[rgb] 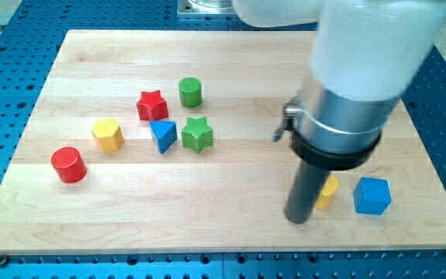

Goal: Move the green star to the bottom left of the yellow heart

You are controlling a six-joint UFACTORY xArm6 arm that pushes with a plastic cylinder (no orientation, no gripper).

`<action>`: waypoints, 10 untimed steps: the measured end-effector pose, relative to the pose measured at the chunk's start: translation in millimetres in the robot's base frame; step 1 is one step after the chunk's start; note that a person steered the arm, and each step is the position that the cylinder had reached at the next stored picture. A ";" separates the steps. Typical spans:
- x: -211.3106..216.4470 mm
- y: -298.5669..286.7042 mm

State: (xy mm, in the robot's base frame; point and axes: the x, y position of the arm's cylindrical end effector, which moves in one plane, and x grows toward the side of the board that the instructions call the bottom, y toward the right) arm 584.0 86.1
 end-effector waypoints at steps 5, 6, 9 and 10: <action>-26.9 -183.6; -59.7 -200.9; -137.8 -176.8; -137.9 -132.8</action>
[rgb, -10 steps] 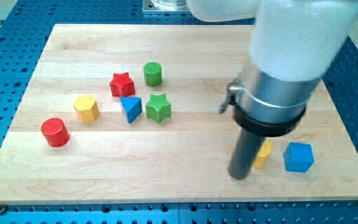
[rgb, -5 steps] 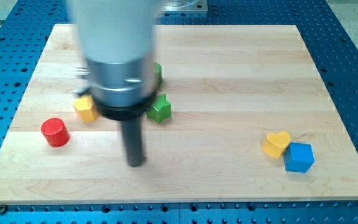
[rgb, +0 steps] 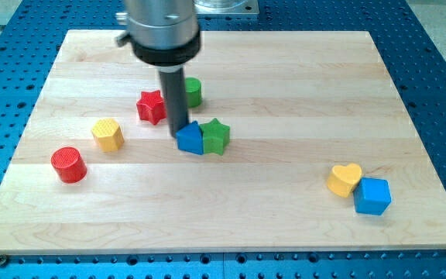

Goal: Move the green star to the bottom left of the yellow heart

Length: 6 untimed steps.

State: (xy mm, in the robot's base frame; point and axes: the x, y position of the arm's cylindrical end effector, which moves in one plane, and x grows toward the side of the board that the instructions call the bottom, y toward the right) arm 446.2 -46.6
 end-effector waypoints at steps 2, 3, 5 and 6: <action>6.0 74.0; 55.9 75.0; 73.4 53.9; 102.0 115.1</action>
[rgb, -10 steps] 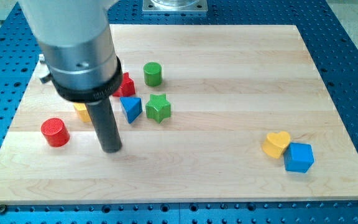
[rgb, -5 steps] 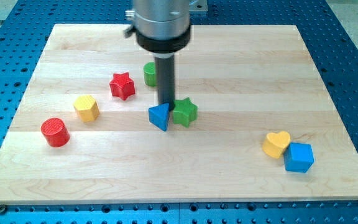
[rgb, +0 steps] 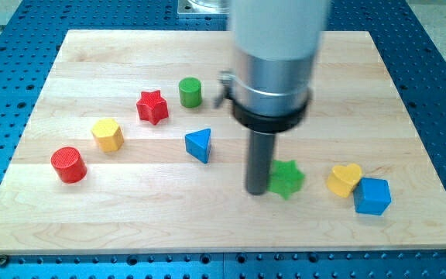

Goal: Move the green star to the bottom left of the yellow heart

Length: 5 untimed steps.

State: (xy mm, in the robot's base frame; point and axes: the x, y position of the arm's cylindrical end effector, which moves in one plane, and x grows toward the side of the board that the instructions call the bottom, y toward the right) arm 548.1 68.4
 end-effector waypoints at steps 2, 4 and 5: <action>-30.7 -9.6; 0.1 25.7; -2.5 -31.9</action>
